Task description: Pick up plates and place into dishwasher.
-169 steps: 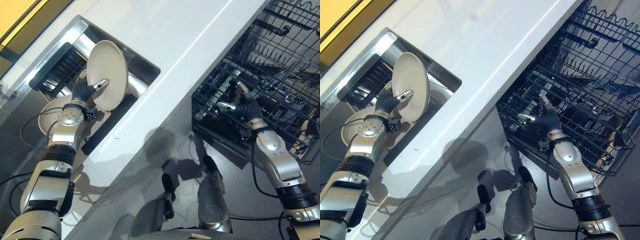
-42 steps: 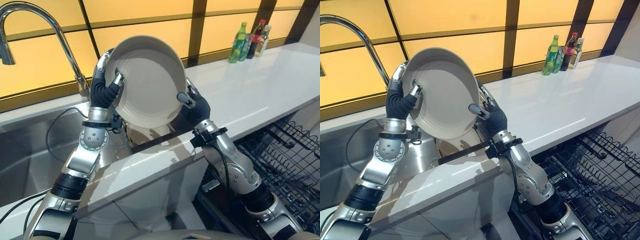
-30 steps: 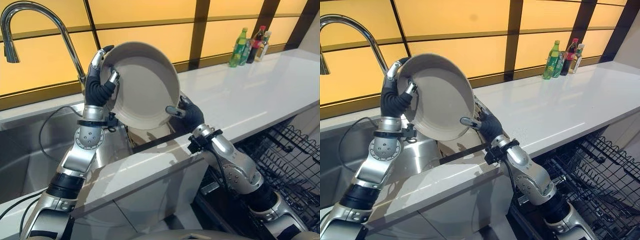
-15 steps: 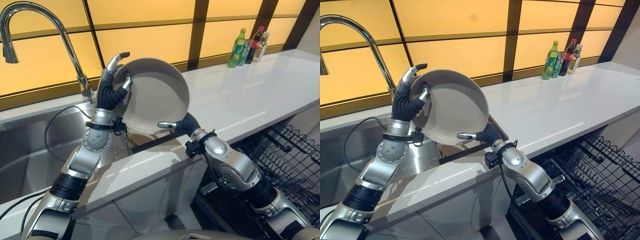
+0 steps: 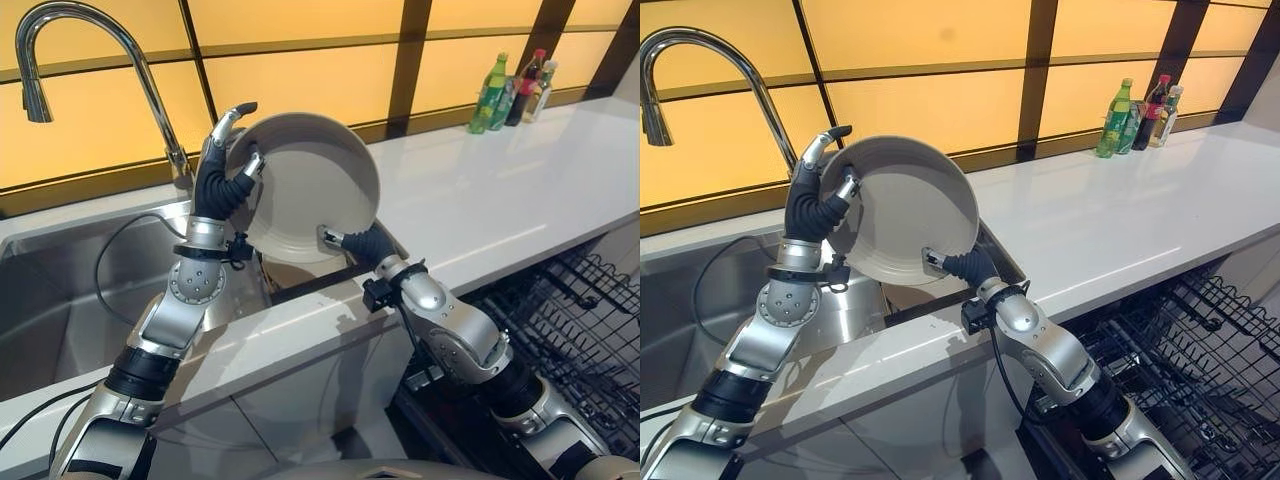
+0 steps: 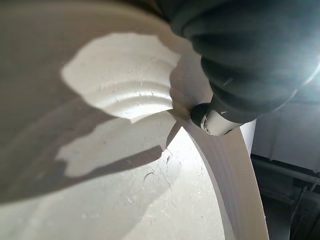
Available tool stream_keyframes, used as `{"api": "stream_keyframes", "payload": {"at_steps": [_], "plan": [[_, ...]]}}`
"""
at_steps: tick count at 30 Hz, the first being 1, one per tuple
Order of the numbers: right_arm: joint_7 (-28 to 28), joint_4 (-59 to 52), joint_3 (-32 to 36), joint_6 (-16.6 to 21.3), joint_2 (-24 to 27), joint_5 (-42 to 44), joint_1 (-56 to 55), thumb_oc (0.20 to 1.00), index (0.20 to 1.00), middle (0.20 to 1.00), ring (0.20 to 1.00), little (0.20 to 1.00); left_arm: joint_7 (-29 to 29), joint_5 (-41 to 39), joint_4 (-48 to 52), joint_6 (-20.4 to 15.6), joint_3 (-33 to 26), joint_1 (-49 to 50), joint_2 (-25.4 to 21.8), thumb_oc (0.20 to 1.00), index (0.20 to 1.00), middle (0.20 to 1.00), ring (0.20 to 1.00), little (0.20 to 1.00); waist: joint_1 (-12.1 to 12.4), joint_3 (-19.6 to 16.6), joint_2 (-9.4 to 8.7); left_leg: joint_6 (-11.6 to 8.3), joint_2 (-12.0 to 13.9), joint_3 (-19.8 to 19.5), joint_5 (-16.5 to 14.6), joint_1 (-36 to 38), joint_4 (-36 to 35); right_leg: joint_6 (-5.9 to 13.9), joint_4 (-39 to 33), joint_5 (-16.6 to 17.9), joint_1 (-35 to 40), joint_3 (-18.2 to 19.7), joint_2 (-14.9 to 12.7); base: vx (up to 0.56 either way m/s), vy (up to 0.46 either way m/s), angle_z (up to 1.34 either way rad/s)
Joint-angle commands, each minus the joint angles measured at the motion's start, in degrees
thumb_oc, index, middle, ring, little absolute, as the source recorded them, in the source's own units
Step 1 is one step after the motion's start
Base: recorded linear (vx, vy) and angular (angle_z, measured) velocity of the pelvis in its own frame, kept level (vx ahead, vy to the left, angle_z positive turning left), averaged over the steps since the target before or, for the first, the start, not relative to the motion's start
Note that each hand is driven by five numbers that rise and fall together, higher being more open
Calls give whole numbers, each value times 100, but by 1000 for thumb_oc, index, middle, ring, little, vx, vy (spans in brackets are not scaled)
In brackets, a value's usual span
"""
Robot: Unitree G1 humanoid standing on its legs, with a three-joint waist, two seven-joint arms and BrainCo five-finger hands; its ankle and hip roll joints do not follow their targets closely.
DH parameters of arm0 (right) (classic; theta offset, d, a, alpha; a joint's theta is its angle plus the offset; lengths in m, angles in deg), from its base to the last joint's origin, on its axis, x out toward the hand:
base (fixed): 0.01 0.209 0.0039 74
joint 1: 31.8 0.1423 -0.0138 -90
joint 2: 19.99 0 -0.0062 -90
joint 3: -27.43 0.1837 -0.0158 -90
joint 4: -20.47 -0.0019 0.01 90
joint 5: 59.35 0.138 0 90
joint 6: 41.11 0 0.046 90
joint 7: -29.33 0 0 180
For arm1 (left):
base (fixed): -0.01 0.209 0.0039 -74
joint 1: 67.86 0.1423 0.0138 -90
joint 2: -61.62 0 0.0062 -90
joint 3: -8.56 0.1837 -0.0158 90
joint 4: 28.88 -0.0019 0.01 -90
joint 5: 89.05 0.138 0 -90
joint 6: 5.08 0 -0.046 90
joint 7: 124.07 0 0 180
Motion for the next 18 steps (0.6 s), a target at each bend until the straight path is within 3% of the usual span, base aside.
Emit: {"api": "stream_keyframes", "payload": {"at_steps": [1, 8, 11, 12, 14, 18], "plan": [[214, -305, 222, 569, -276, -208, 804, 200, 200, 200, 200, 200, 115, -55, 192, -295, 282, -524, 145, 200, 200, 200, 200, 200, 72, -153, -156, 357, -320, -53, -90, 22, 5, -97, 170, 83, -35, -86, 77, 0, 0, 0], [92, -279, 191, 739, -262, -179, 877, 200, 200, 200, 200, 200, 114, -222, 116, -237, 298, -609, 168, 200, 200, 200, 200, 200, 71, -167, -152, 358, -307, -38, -97, 41, 5, -97, 204, 52, -19, -110, 69, -11, -2, 0], [83, -285, 229, 874, -248, -209, 886, 200, 200, 200, 200, 200, 252, -684, 70, 22, 255, -572, 244, 200, 200, 200, 200, 200, 79, -171, -153, 347, -295, -51, -94, 40, 5, -101, 224, 35, -17, -146, 78, -45, -16, 4], [72, -317, 269, 886, -243, -242, 895, 200, 200, 200, 200, 200, 244, -906, 31, 70, 231, -547, 281, 369, 369, 369, 369, 369, 83, -165, -152, 341, -287, -58, -89, 45, 5, -101, 242, 20, -11, -160, 85, -40, -20, 7], [83, -339, 336, 902, -223, -250, 909, 200, 200, 200, 200, 200, 222, -1143, 0, 193, 144, -514, 356, 1000, 1000, 1000, 1000, 1000, 84, -162, -149, 333, -270, -64, -83, 58, 5, -114, 275, -5, -2, -185, 96, -29, -22, 6], [103, -326, 506, 942, -204, -291, 915, 200, 200, 200, 200, 200, 11, -1219, 6, 193, -111, -457, 404, 1000, 1000, 1000, 1000, 1000, 106, -171, -140, 325, -244, -107, -73, 52, 17, -147, 337, -58, -5, -228, 130, -21, -30, 5]]}}
